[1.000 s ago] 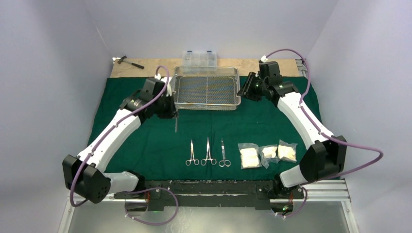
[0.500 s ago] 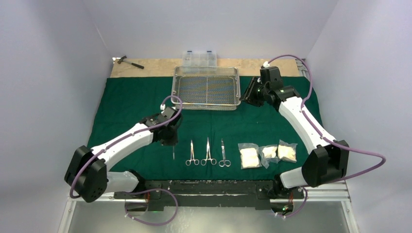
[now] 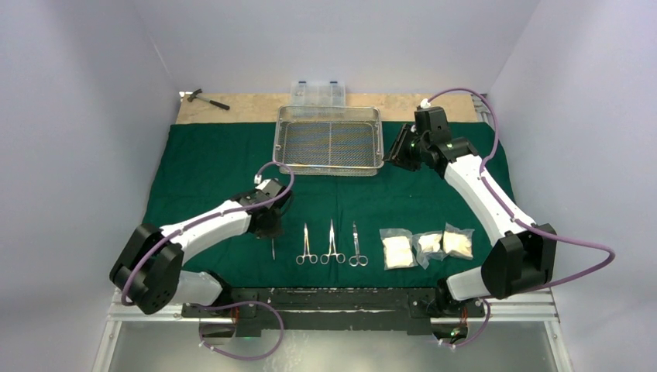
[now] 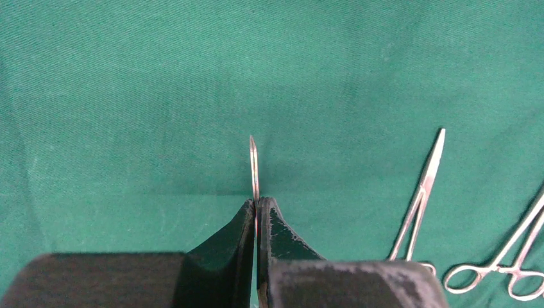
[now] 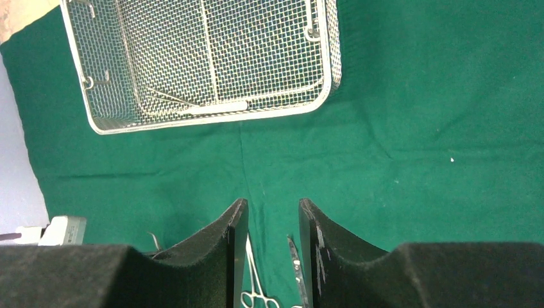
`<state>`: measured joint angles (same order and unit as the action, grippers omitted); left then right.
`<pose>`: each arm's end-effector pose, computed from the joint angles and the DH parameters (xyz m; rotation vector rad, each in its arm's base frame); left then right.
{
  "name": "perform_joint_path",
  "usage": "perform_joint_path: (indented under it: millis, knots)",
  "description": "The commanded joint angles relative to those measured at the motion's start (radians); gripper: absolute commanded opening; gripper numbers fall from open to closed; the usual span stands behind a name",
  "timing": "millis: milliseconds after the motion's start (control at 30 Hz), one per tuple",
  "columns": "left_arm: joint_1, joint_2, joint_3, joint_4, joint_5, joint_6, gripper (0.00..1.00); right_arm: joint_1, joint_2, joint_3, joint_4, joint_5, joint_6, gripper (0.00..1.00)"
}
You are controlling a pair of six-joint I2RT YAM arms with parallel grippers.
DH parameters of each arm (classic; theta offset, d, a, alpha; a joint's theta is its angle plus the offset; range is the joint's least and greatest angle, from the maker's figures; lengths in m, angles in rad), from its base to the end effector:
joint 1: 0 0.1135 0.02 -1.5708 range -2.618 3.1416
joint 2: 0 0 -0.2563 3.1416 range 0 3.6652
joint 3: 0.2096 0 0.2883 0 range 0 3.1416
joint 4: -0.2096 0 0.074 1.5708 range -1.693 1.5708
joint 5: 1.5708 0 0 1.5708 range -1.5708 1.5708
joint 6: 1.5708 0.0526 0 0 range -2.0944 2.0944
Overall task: Open and lay out the surgical kit
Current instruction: Place the medical item in the surgical kit, then pick up the medical item from the container.
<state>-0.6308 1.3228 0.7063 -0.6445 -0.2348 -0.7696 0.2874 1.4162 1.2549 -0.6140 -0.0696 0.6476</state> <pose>0.2172 -0.1435 0.1287 -0.2416 2.7450 -0.0287 0.3431 0.1052 0.2921 0.3968 2.3759 0.5309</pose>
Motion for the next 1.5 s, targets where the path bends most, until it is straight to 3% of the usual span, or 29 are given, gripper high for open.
perform_joint_path:
  millis: [0,200,333,600,767,867,967,1133,1267,1467]
  knots:
    - [-0.006,0.036,0.001,0.038,-0.007,0.024,0.00,-0.003,-0.018,0.011,0.007,0.017,0.007,0.38]
    - [-0.010,0.073,0.010,0.017,-0.004,0.030,0.03,-0.003,-0.019,0.001,0.013,0.016,0.009,0.38]
    - [-0.013,0.073,0.022,-0.006,-0.015,0.030,0.19,-0.002,-0.020,-0.007,0.016,0.016,0.010,0.38]
    - [-0.013,0.061,0.078,-0.055,-0.023,0.030,0.32,-0.003,-0.029,-0.018,0.023,0.014,0.009,0.38]
    - [-0.013,0.016,0.197,-0.124,-0.061,0.063,0.53,-0.002,-0.039,-0.013,0.027,0.014,0.008,0.38]
    - [-0.013,-0.002,0.312,-0.147,-0.095,0.122,0.63,-0.003,-0.043,-0.007,0.027,0.021,0.005,0.38]
    - [-0.012,0.023,0.446,-0.129,-0.127,0.198,0.68,-0.003,-0.043,0.005,0.025,0.035,-0.003,0.39]
    - [0.011,0.222,0.739,-0.075,-0.154,0.271,0.71,-0.003,-0.021,0.038,0.023,0.063,-0.025,0.40]
    - [0.077,0.508,1.031,-0.130,-0.089,0.201,0.69,-0.004,0.006,0.067,0.024,0.081,-0.039,0.40]
    - [0.138,0.822,1.374,-0.272,-0.065,-0.043,0.65,-0.007,0.048,0.085,0.041,0.088,-0.051,0.40]
